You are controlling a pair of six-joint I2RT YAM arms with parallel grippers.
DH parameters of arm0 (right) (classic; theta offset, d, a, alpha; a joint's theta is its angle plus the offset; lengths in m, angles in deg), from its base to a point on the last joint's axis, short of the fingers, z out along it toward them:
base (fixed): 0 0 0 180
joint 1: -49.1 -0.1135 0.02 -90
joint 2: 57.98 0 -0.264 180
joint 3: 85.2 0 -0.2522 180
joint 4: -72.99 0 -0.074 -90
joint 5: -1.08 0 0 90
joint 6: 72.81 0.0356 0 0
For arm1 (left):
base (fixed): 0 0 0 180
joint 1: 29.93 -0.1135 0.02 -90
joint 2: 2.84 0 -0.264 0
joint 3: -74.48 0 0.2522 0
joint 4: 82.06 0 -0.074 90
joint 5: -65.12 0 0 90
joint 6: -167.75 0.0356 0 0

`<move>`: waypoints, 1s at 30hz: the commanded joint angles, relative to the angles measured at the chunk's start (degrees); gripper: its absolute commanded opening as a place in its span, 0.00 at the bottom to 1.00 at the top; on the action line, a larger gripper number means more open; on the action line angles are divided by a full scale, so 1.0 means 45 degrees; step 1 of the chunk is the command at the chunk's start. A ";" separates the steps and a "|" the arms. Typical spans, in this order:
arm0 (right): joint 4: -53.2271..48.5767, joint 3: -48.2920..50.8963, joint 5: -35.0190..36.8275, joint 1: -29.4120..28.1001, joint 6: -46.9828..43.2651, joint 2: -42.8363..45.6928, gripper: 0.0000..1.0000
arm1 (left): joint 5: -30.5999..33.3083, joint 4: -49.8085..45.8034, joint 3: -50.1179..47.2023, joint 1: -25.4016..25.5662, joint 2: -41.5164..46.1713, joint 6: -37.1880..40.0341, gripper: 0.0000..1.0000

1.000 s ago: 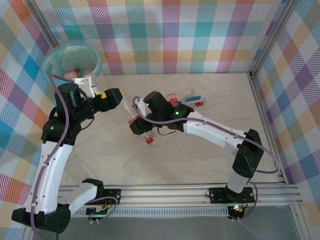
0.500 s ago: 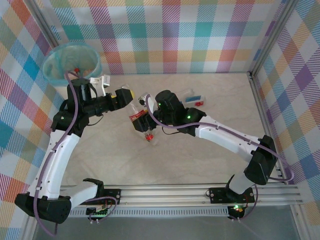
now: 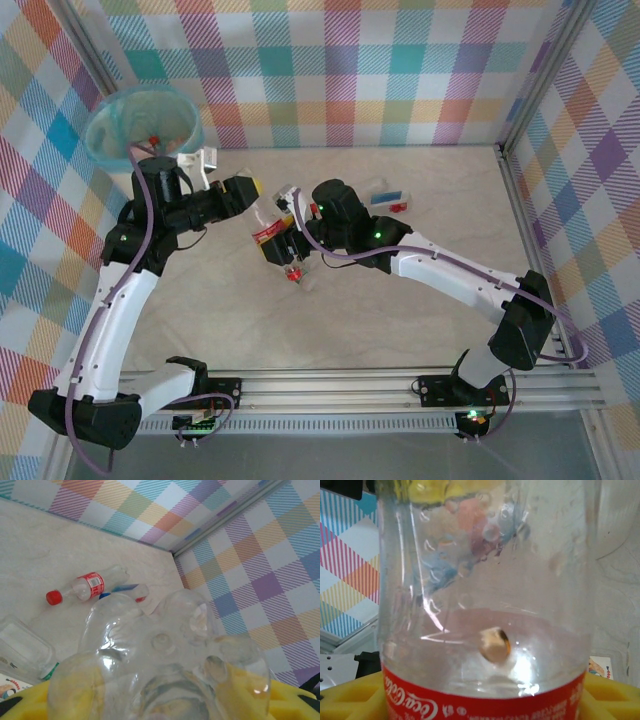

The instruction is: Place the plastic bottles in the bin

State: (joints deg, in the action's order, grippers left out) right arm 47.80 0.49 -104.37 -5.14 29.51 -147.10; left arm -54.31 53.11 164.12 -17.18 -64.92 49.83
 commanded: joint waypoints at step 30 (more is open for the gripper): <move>0.0032 -0.0279 0.1493 -0.0076 -0.1953 0.1151 0.87 | 0.8297 -0.1296 1.1300 -0.3181 -0.5675 0.3817 0.45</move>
State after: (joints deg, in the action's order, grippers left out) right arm 47.46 2.47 -95.41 -5.25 22.67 -140.92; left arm -19.98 47.93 210.54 -28.83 -87.72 64.83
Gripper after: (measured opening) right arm 0.875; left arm 0.514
